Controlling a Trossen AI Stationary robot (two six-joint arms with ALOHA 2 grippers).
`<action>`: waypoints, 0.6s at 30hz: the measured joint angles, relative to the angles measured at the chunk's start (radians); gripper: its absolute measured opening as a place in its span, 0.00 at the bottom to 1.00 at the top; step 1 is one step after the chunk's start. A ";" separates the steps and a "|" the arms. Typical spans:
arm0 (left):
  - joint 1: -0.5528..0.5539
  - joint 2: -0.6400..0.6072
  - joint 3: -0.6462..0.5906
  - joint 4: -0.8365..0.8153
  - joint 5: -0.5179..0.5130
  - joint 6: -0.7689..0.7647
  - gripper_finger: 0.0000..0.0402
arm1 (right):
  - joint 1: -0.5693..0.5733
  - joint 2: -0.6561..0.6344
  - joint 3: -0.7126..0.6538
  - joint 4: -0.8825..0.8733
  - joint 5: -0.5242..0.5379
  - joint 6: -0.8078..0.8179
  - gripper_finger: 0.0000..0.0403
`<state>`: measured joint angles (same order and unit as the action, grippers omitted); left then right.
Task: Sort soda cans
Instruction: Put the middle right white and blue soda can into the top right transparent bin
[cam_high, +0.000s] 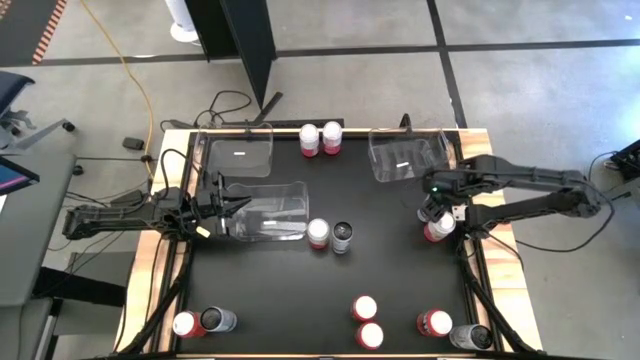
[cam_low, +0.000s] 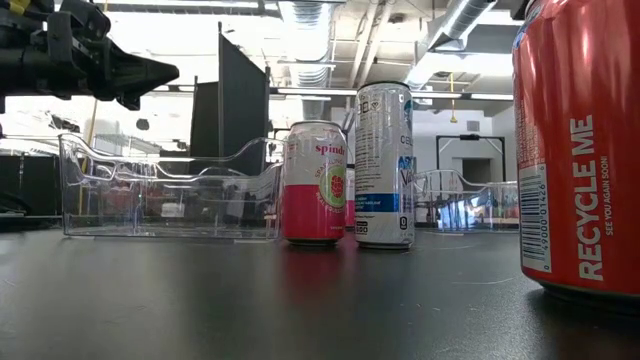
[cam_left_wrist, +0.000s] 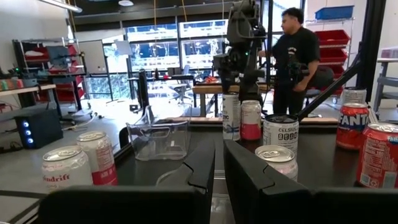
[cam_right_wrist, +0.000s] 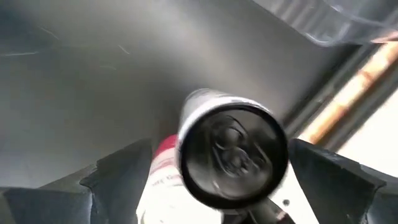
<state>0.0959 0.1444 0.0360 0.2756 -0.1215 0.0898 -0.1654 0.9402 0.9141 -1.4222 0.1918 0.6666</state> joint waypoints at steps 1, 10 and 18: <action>0.000 0.000 0.000 -0.002 0.000 0.000 0.08 | -0.008 0.001 -0.015 0.008 -0.007 -0.008 0.98; 0.000 0.000 0.000 -0.002 0.000 0.000 0.08 | -0.085 0.003 -0.120 0.145 -0.027 -0.081 0.96; 0.000 0.000 0.000 -0.002 0.000 0.003 0.08 | -0.138 0.008 -0.158 0.175 -0.067 -0.119 0.69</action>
<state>0.0960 0.1440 0.0364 0.2736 -0.1219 0.0926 -0.3033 0.9484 0.7559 -1.2470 0.1247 0.5481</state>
